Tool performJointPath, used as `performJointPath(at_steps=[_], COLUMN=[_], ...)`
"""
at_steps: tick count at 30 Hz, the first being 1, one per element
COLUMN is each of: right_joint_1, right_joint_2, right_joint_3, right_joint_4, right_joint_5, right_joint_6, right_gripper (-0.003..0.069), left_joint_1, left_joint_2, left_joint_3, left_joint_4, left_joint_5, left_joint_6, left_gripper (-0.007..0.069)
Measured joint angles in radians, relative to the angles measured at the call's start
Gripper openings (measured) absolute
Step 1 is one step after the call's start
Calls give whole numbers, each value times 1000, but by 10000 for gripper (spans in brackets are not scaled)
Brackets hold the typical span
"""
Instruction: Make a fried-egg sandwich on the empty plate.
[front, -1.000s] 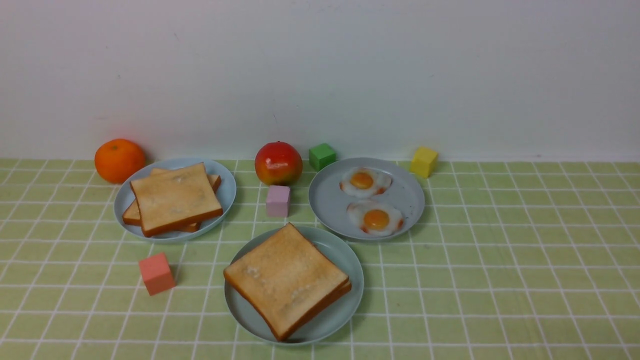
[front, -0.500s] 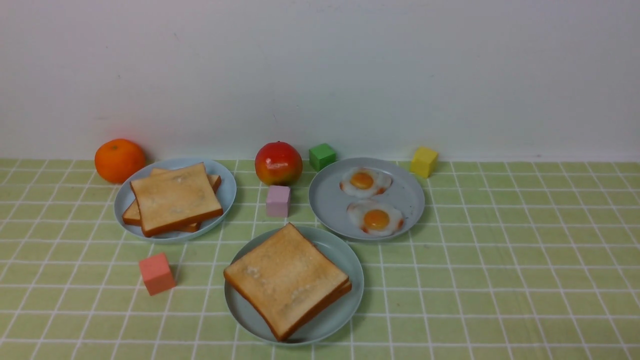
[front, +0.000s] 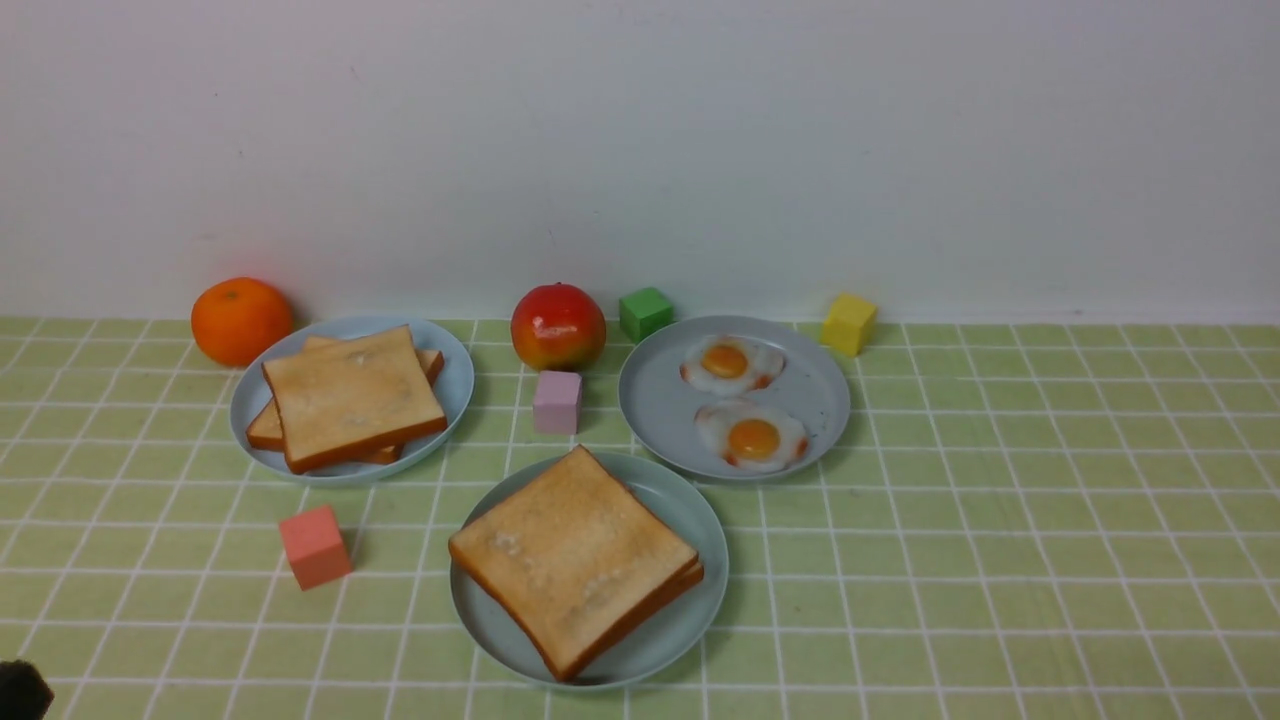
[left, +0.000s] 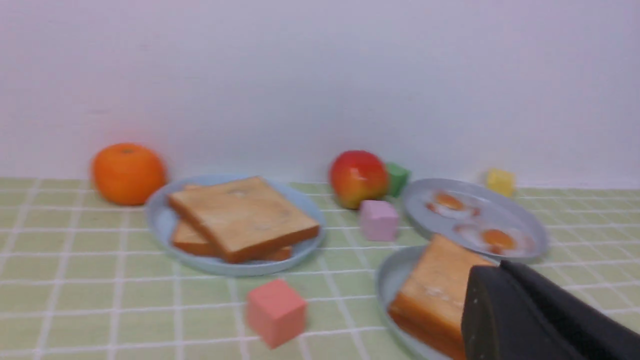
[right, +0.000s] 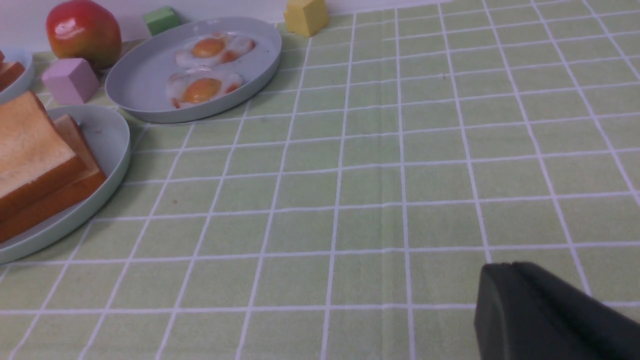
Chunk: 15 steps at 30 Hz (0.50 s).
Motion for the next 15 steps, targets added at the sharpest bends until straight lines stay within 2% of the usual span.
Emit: performJointPath(at_steps=[3,7,15], right_joint_1=[0,0,0], right_joint_2=[0,0,0], right_joint_3=[0,0,0], right_joint_4=[0,3,3], right_joint_5=[0,-1,-1], right_joint_6=[0,0,0], right_gripper=[6,6,8], left_joint_1=[104,120,120], left_joint_2=[-1,-1,-1], left_joint_3=[66,75,75], left_joint_4=[4,33,39], left_joint_5=[80,194,194], left_joint_6=[-54,-70,-72], left_gripper=[-13,-13,-13])
